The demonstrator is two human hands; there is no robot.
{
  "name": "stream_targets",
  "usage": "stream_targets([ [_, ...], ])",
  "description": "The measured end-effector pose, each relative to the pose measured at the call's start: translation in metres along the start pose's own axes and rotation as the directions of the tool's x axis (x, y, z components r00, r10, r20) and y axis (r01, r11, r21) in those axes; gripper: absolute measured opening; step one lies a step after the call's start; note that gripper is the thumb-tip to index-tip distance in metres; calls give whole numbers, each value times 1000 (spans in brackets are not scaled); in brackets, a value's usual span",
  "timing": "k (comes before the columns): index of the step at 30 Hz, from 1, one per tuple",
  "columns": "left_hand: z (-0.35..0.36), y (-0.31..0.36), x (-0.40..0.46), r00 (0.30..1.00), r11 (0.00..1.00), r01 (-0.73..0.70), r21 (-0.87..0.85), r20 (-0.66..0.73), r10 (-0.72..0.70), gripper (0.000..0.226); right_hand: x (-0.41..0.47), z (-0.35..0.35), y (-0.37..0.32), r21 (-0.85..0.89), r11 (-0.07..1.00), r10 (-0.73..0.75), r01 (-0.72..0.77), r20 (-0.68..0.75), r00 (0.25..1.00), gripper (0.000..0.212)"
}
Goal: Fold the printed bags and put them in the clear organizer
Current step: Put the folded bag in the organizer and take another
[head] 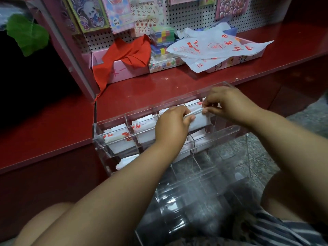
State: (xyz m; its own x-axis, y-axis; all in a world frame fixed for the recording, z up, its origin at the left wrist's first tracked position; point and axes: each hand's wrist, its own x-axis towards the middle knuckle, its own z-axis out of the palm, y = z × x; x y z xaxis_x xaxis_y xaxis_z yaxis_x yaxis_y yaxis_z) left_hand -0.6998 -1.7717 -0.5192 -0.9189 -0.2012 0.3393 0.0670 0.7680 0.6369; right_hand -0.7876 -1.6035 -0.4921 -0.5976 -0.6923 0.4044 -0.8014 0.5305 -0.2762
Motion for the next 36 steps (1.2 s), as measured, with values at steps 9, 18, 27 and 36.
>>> stream_targets([
  [9, 34, -11, 0, 995, 985, 16, 173, 97, -34, 17, -15, 30, 31, -89, 996, 25, -25, -1, 1000, 9],
  [18, 48, -14, 8, 992, 980, 18, 200, 117, -43, 19, -19, 38, 43, -102, 987, 129, -128, 3, 992, 9],
  [27, 54, -25, 7, 966, 966, 37, 256, 237, -100, 18, -14, 55, 40, -249, 933, 312, -258, 208, 927, 8],
  [36, 54, -23, 7, 883, 875, -157, 457, 462, -83, 48, -2, 65, 38, -267, 856, 517, -443, 428, 741, 11],
])
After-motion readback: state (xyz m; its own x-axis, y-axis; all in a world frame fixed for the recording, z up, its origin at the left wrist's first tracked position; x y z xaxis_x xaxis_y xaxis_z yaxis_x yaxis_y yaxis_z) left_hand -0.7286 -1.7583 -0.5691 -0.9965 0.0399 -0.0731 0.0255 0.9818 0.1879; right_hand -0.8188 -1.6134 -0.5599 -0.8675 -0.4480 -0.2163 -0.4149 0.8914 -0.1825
